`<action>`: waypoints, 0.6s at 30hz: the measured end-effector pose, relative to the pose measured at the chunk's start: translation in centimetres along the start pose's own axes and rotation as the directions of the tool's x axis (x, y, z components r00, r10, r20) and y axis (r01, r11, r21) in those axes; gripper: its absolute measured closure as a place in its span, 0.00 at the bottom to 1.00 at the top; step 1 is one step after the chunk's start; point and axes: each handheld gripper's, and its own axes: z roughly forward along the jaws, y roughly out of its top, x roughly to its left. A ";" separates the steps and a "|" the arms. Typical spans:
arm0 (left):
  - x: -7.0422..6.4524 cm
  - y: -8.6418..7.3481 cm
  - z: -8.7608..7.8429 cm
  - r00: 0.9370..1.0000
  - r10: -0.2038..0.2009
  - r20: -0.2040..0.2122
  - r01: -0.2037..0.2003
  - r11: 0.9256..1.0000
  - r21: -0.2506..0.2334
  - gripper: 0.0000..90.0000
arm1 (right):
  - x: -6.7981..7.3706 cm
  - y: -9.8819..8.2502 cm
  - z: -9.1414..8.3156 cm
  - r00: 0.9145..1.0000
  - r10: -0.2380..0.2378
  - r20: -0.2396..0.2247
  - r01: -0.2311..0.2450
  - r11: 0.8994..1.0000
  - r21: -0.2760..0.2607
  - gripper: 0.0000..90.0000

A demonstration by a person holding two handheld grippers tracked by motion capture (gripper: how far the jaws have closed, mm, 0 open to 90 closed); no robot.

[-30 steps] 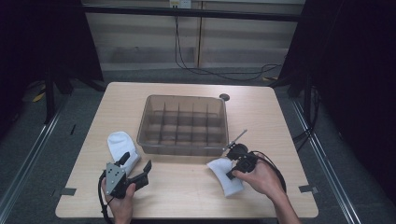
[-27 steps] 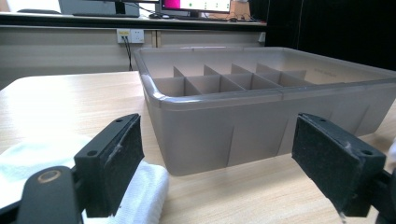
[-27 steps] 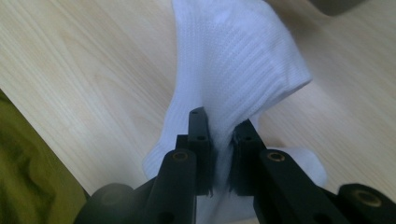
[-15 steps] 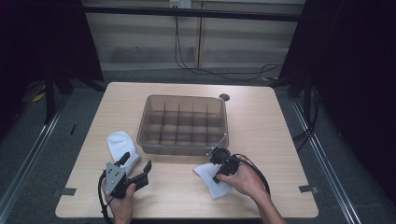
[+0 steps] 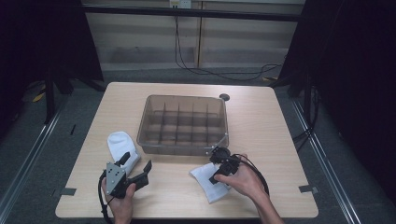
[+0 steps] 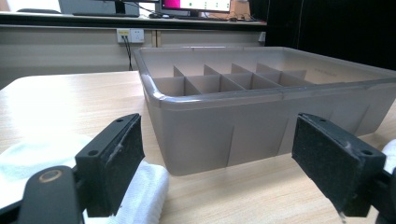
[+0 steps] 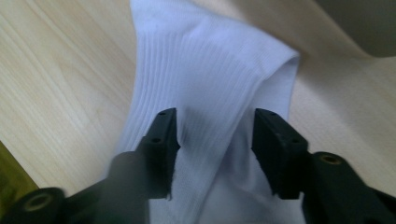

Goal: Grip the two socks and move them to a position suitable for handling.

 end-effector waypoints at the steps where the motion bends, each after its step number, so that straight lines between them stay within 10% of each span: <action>1: 0.0 0.0 0.0 1.000 0.006 -0.003 -0.006 1.000 0.001 0.18 | 0.0 0.0 -0.2 1.000 0.002 -0.012 -0.002 1.000 -0.012 0.51; 10: 0.0 0.0 0.0 1.000 -0.001 -0.002 0.001 1.000 -0.001 0.18 | -0.1 -0.8 -1.1 0.999 0.035 -0.034 -0.039 0.991 -0.131 0.29; 18: 0.0 0.0 -0.1 1.000 0.001 0.001 -0.001 1.000 -0.011 0.18 | -0.6 -2.7 -1.6 0.999 0.048 -0.018 -0.051 0.949 -0.311 0.25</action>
